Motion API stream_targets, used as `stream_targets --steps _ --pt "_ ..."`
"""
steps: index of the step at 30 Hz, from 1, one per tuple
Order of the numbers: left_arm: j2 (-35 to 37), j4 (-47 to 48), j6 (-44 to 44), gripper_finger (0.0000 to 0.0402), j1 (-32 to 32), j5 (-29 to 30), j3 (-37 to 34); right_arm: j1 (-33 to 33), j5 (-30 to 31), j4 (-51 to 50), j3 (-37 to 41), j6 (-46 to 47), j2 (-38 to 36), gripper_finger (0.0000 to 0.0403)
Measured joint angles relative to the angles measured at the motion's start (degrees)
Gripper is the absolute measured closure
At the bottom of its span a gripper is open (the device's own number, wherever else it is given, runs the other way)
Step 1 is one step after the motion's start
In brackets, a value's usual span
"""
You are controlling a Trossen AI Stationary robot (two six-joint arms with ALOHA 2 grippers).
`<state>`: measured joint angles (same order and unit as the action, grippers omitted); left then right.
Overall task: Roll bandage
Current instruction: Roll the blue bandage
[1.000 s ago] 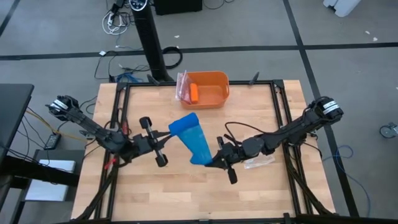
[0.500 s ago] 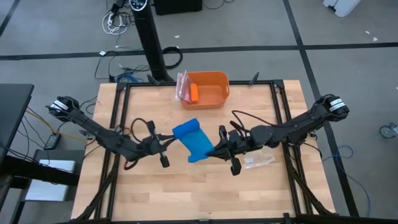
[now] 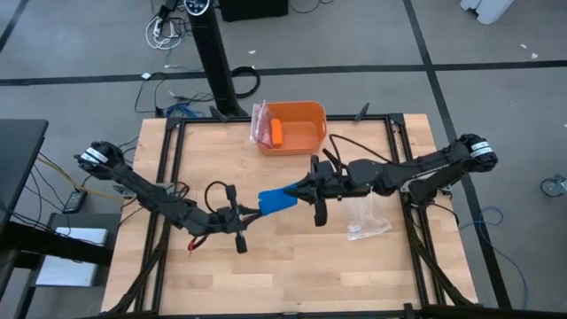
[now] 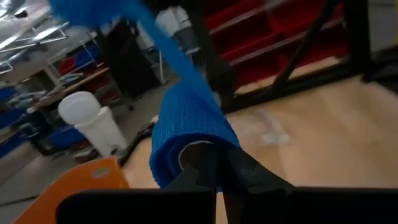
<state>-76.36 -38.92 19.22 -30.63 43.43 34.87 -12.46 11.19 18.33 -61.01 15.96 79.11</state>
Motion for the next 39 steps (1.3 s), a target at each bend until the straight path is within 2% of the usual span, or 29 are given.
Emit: stream_targets --steps 7,12,22,27,33,39 --pt "0.0 -0.3 -0.5 0.0394 -0.6 -7.3 4.6 3.1 -1.0 -5.0 0.0 2.1 0.0 0.0389" --pt "0.0 0.7 -1.3 0.0394 -0.6 -10.2 6.4 3.1 -1.3 -5.6 0.0 2.2 0.0 0.0365" --pt "0.0 1.4 -2.1 0.0394 -0.7 -12.6 6.7 1.7 -1.8 -5.6 0.0 2.1 0.0 0.0243" --pt "0.0 1.6 -3.4 0.0394 -0.7 -13.4 6.7 1.7 -2.9 -5.7 0.0 1.9 -0.2 0.0201" --pt "0.0 1.6 -4.6 0.0394 -0.7 -16.1 6.7 1.7 -3.5 -6.1 0.0 -0.8 -2.3 0.0183" --pt "0.0 0.9 -6.4 0.0394 -0.7 -20.3 6.7 2.3 -3.3 -12.1 0.0 -3.9 -6.5 0.0184"
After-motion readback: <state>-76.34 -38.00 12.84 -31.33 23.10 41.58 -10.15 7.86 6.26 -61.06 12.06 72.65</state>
